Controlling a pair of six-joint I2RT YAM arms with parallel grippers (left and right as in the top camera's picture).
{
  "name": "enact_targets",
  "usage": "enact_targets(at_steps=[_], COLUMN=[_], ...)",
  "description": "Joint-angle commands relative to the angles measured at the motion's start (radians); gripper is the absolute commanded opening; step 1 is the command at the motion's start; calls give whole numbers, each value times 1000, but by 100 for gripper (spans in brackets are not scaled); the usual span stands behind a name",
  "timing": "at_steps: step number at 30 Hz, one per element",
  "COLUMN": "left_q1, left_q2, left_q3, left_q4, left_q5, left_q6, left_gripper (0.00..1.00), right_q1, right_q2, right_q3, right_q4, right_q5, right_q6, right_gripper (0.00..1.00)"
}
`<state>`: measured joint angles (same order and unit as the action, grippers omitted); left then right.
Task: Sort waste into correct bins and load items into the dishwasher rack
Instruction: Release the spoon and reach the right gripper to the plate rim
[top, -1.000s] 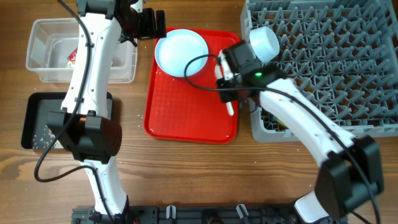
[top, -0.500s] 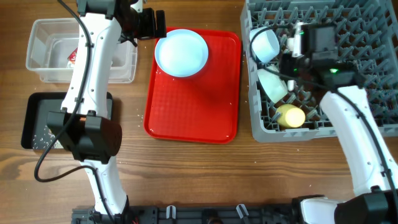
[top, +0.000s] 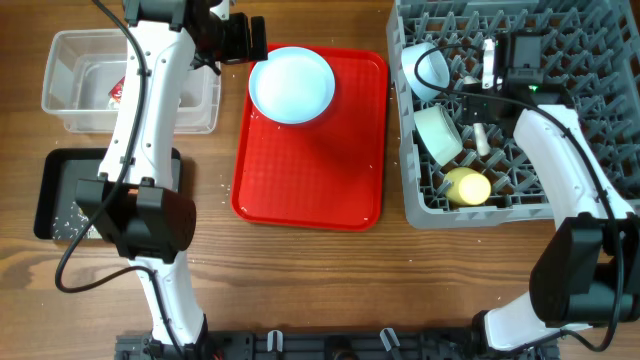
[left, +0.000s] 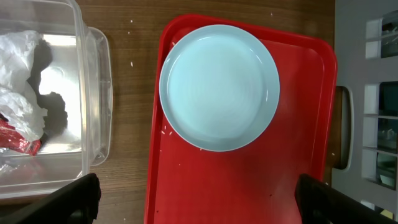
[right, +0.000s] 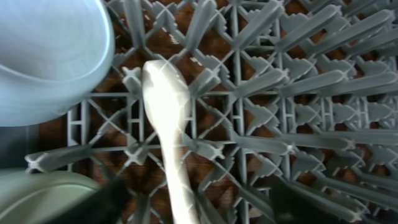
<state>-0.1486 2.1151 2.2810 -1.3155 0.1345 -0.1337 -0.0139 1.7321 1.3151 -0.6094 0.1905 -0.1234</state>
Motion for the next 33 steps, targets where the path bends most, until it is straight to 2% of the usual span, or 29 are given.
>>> enact_targets(at_steps=[1, 6, 8, 13, 17, 25, 29, 33], left_q1=[0, 0, 0, 0, 0, 0, 0, 0], left_q2=[13, 13, 13, 13, 13, 13, 13, 13], left_q3=[-5, -5, -5, -5, -5, -5, -5, -5], left_q4=[3, 3, 3, 3, 3, 3, 3, 3], left_q5=[-5, -6, -6, -6, -6, -6, -6, -6], left_q6=[-6, -6, -6, -6, -6, -6, -6, -6], left_gripper=[100, 100, 100, 100, 100, 100, 100, 100], right_q1=[1, 85, 156, 345, 410, 477, 494, 494], right_q2=[-13, -51, -51, 29, 183, 467, 503, 503], right_q3=[31, 242, 291, 291, 291, 291, 291, 291], right_q4=[-14, -146, -140, -8, 90, 252, 284, 294], right_q5=[-31, -240, -297, -237, -229, -237, -236, -189], right_q6=[-5, 59, 107, 296, 396, 464, 467, 468], right_gripper=[88, 85, 83, 82, 78, 66, 60, 48])
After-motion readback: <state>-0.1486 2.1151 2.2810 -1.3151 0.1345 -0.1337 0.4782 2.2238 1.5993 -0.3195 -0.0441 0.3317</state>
